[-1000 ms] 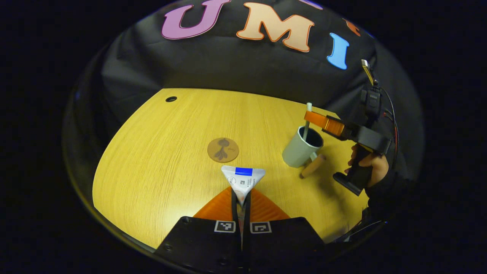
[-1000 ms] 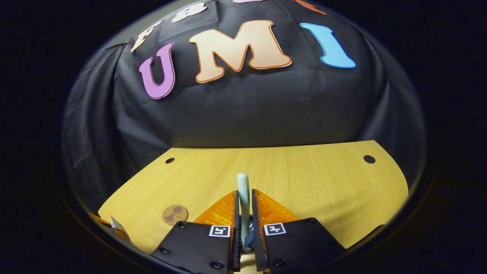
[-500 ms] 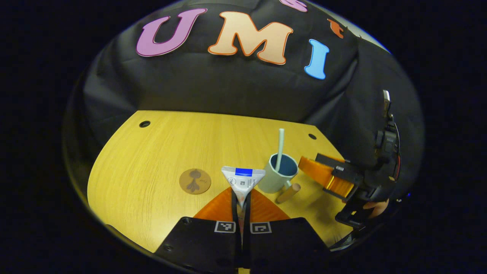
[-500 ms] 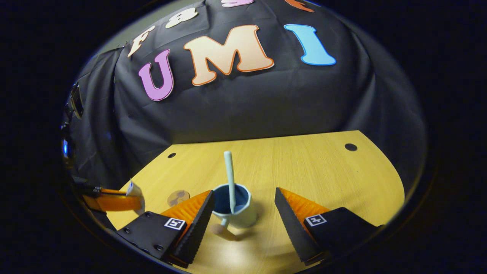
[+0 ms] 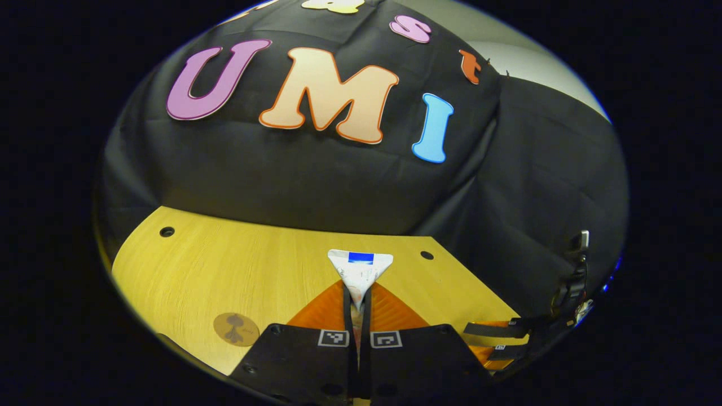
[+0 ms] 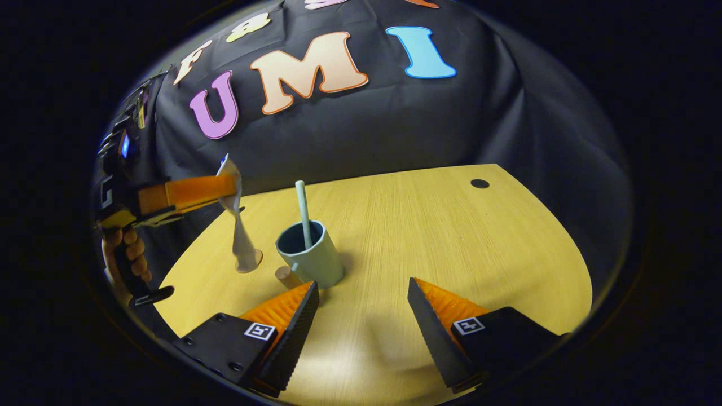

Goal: Put the toothbrush and toothpaste on the desktop into the cup, then pick up the cup and place it on the coaster on the desktop.

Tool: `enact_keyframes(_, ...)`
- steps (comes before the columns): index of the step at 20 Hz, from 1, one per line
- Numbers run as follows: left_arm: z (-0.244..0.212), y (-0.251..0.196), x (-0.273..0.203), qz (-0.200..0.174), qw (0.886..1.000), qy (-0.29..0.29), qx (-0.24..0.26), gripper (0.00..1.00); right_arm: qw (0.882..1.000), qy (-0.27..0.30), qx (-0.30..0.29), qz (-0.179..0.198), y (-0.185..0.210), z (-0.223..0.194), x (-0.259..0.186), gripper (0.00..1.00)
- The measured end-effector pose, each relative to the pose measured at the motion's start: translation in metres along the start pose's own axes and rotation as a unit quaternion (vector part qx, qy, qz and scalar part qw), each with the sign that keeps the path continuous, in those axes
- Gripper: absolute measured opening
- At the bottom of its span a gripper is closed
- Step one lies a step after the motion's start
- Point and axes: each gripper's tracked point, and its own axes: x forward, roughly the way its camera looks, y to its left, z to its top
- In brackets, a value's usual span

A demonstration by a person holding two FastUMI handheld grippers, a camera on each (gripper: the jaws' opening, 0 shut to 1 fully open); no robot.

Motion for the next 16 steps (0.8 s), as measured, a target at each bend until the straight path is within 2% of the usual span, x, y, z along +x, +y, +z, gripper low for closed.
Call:
enact_keyframes(5,0.016,-0.019,0.038,-0.009,0.999,-0.046,-0.01,0.0,1.0,0.006,-0.005,-0.007,-0.019,-0.005,-0.012,0.98)
enact_keyframes(6,0.013,-0.02,0.043,-0.005,0.999,-0.044,-0.01,0.0,1.0,0.007,-0.004,-0.007,-0.022,-0.007,-0.012,0.98)
enact_keyframes(7,0.009,-0.022,0.05,-0.004,0.999,-0.038,-0.009,0.0,1.0,0.009,-0.004,-0.007,-0.024,-0.008,-0.014,0.94)
enact_keyframes(8,0.003,-0.022,0.055,-0.003,0.999,-0.034,-0.011,0.0,1.0,0.01,-0.005,-0.007,-0.025,-0.008,-0.014,0.98)
enact_keyframes(10,-0.005,-0.019,0.061,0.008,1.0,-0.028,-0.008,0.02,1.0,0.011,-0.007,-0.007,-0.028,-0.009,-0.015,0.98)
enact_keyframes(11,-0.01,-0.018,0.062,0.013,1.0,-0.028,-0.006,0.0,1.0,0.012,-0.008,-0.007,-0.03,-0.01,-0.015,0.98)
enact_keyframes(16,-0.04,-0.009,0.06,0.049,0.999,0.002,0.006,0.0,1.0,0.013,-0.005,-0.001,-0.032,-0.006,-0.013,0.98)
